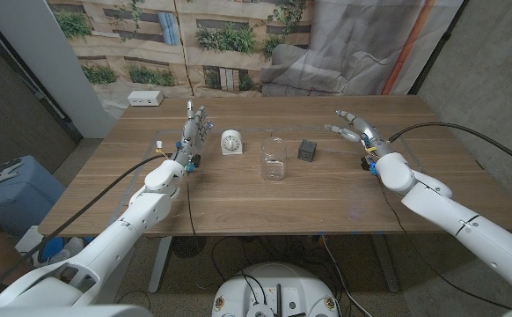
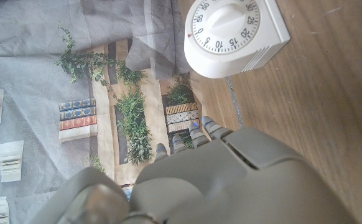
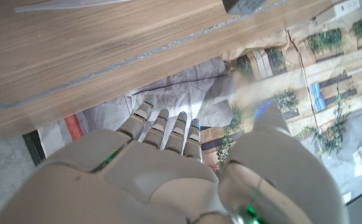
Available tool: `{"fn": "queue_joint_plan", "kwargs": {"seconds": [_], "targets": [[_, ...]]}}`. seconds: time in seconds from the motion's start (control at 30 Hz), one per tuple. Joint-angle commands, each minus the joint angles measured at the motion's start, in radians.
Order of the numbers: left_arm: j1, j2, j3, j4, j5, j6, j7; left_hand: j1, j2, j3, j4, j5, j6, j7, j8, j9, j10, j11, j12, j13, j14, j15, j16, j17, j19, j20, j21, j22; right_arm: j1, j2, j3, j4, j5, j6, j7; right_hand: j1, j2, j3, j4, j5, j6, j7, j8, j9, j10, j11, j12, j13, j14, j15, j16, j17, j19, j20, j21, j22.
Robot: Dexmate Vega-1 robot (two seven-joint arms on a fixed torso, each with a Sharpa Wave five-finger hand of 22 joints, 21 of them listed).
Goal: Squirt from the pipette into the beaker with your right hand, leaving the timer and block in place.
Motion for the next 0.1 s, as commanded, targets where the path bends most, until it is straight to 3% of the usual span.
{"fn": "queue_joint_plan", "kwargs": {"seconds": [0.03,0.1], "targets": [[0.000,0.000,0.000,0.000,0.000,0.000,0.000,-0.001,0.044,-0.006,-0.002,0.006,-0.005,-0.006,0.006,0.002,-0.003,-0.003,0.004,0.005,-0.009,-0.115,0.006,0.003,-0.005,-0.092,0.006,0.002,-0.036,0.090,0.063,0.082,0.210,0.161,-0.011,-0.030,0.011,-0.002,0.016,0.002,-0.033,0.006,-0.005,0.001,-0.020,0.003,0.002,-0.005,-0.010,0.000,-0.005,-0.004,-0.015,-0.003,-0.003,0.002],[0.000,0.000,0.000,0.000,0.000,0.000,0.000,-0.001,0.044,-0.006,-0.003,0.006,-0.005,-0.006,0.006,0.002,-0.003,-0.003,0.005,0.005,-0.009,-0.115,0.006,0.003,-0.004,-0.091,0.006,0.002,-0.049,0.121,0.065,0.093,0.227,0.168,-0.042,-0.040,0.014,-0.004,0.020,0.002,-0.034,0.009,-0.003,0.001,-0.023,0.001,0.003,-0.007,-0.005,0.002,-0.003,-0.006,-0.016,-0.004,-0.002,0.002]]}}
